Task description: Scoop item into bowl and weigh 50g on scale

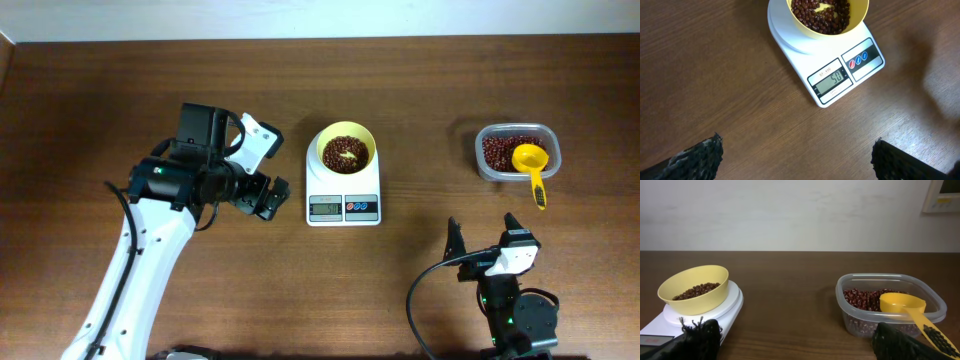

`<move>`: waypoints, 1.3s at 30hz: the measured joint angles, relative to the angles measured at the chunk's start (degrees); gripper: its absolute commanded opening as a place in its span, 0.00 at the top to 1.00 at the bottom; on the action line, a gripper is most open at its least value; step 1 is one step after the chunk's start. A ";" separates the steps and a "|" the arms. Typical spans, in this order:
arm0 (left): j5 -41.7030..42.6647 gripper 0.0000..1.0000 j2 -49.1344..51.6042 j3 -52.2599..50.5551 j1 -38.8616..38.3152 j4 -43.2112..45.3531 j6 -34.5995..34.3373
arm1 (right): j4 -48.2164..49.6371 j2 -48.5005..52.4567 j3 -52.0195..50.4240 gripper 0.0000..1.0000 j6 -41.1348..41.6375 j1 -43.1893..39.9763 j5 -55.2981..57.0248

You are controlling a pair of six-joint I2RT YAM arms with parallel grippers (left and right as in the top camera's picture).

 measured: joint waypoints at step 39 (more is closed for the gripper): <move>-2.89 0.01 -24.04 -7.28 0.07 7.15 -0.39 | 0.00 0.20 0.00 0.01 0.00 -0.33 0.00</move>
